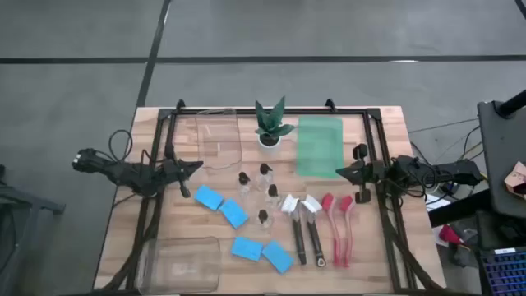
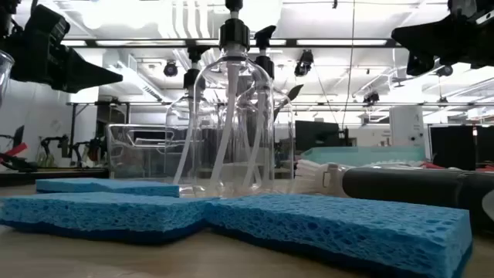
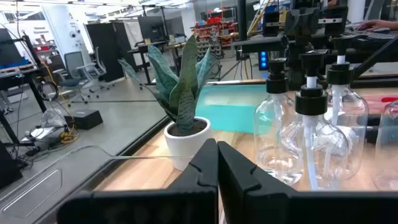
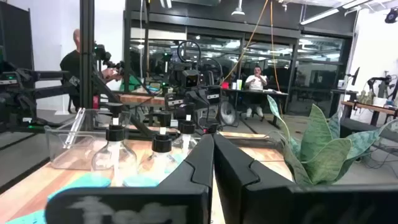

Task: Pick & Place Kitchen Sink Supplies

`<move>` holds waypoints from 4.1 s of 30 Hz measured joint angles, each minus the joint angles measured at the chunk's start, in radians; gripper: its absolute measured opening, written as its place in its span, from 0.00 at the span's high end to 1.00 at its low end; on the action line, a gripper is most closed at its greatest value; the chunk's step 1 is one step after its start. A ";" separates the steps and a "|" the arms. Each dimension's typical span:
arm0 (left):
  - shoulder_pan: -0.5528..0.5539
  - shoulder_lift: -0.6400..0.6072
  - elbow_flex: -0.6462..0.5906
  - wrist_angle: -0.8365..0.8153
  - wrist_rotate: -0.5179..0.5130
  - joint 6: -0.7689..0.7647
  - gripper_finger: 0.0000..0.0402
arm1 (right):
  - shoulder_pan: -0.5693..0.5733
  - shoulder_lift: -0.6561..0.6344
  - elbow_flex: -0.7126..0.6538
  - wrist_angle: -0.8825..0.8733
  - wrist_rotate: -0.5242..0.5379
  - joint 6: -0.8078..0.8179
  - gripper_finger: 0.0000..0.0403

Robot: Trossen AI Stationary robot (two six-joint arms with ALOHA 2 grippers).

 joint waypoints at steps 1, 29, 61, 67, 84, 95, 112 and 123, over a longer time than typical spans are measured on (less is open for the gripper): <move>0.000 0.000 0.000 0.000 0.000 0.000 1.00 | 0.000 0.000 0.000 0.000 0.000 0.001 0.98; 0.000 0.000 0.000 0.000 0.000 0.000 1.00 | 0.000 0.000 0.000 0.000 0.000 0.000 0.98; 0.000 0.000 0.000 0.000 0.000 0.000 1.00 | 0.000 0.000 0.000 0.010 0.001 0.135 0.98; 0.000 0.000 0.000 0.000 0.000 0.000 1.00 | -0.001 -0.001 0.000 0.077 -0.003 0.176 0.98; 0.000 0.000 0.000 0.010 0.000 0.000 1.00 | 0.005 0.315 0.028 0.270 -0.077 0.459 0.89; 0.000 0.000 -0.001 0.017 0.000 0.000 1.00 | 0.006 0.708 0.226 0.273 -0.047 0.323 0.42; 0.000 0.000 -0.001 0.018 0.000 0.000 1.00 | 0.029 1.253 0.518 0.328 -0.074 0.195 0.36; 0.000 0.000 -0.001 0.019 0.000 0.000 1.00 | 0.028 1.424 0.605 0.386 -0.107 0.215 0.35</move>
